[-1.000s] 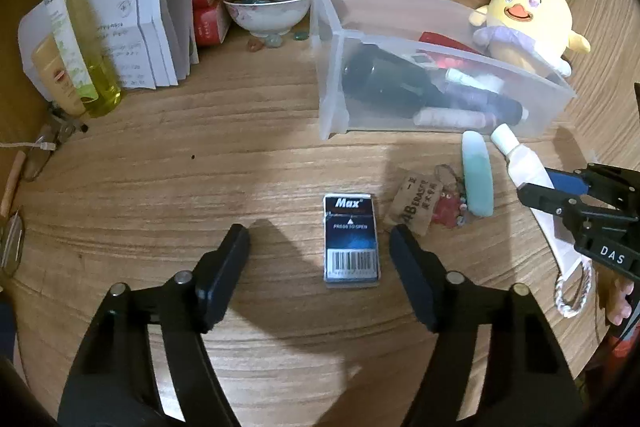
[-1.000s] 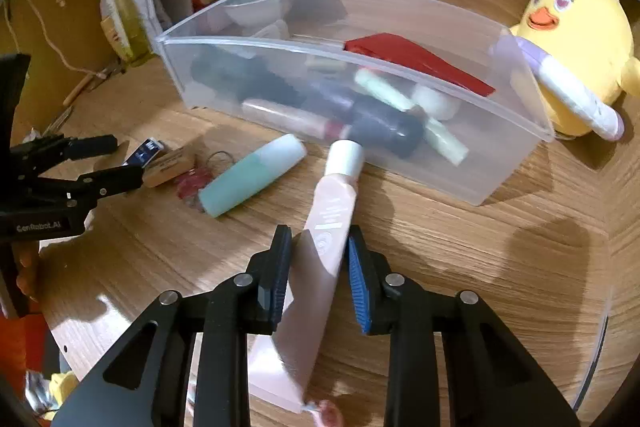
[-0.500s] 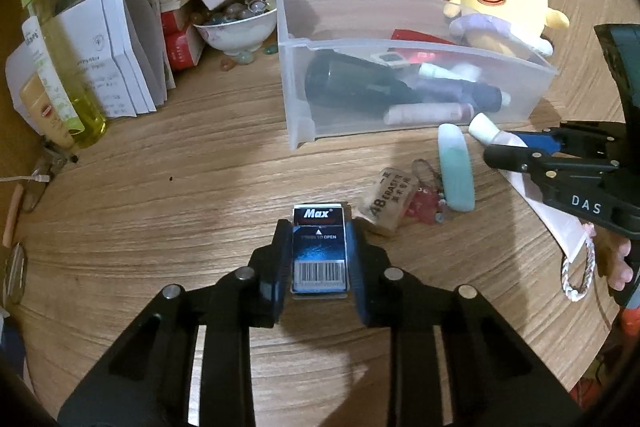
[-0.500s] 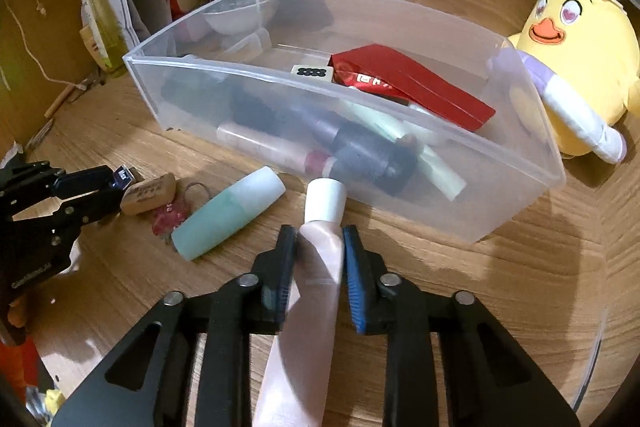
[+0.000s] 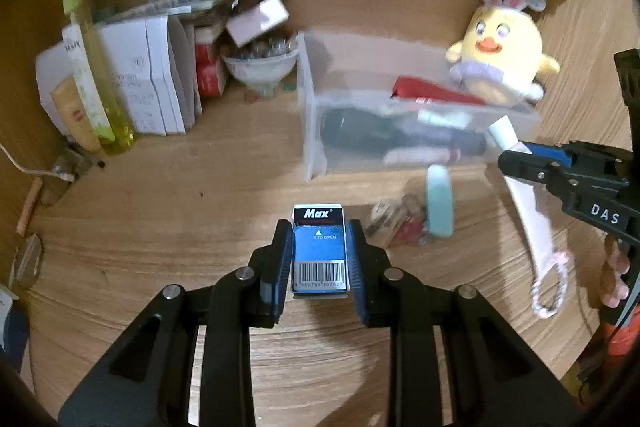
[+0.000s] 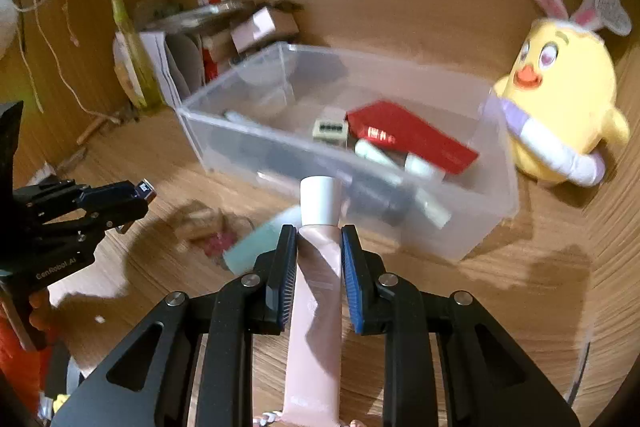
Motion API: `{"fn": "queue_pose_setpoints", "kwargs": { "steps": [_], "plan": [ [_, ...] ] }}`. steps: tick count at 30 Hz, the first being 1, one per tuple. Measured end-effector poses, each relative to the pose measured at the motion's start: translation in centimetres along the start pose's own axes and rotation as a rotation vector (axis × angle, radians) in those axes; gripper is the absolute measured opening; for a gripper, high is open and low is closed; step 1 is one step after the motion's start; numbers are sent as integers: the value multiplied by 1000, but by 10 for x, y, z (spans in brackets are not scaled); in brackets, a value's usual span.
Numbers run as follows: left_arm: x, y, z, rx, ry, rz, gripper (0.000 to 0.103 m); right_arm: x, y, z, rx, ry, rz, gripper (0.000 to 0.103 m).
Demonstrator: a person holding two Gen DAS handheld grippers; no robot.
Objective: Organize objects
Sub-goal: 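Carry both items over the clear bin and open both grippers to release them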
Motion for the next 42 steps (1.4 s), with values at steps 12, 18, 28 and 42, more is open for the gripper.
{"fn": "queue_pose_setpoints", "kwargs": {
  "steps": [12,18,28,42],
  "plan": [
    [-29,-35,-16,-2,18,-113,27,-39,-29,-4,28,-8,-131,20],
    [-34,-52,-22,-9,34,-149,27,-58,-45,-11,34,3,-195,20],
    [-32,-74,-26,-24,40,-185,27,-63,-75,-22,19,55,-249,20],
    [13,-92,-14,-71,56,-108,27,-32,-110,-36,-29,145,-235,20]
  ]
}}
Point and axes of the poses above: each gripper's, at about its wrist camera, not at the fingertips, and x roughly the way its jaws point, z to its left, y to its underside, the point moved 5 cm from there along x, roughly the way its jaws point, and after that the axes turned 5 degrees about x, right-handed, at the moved point
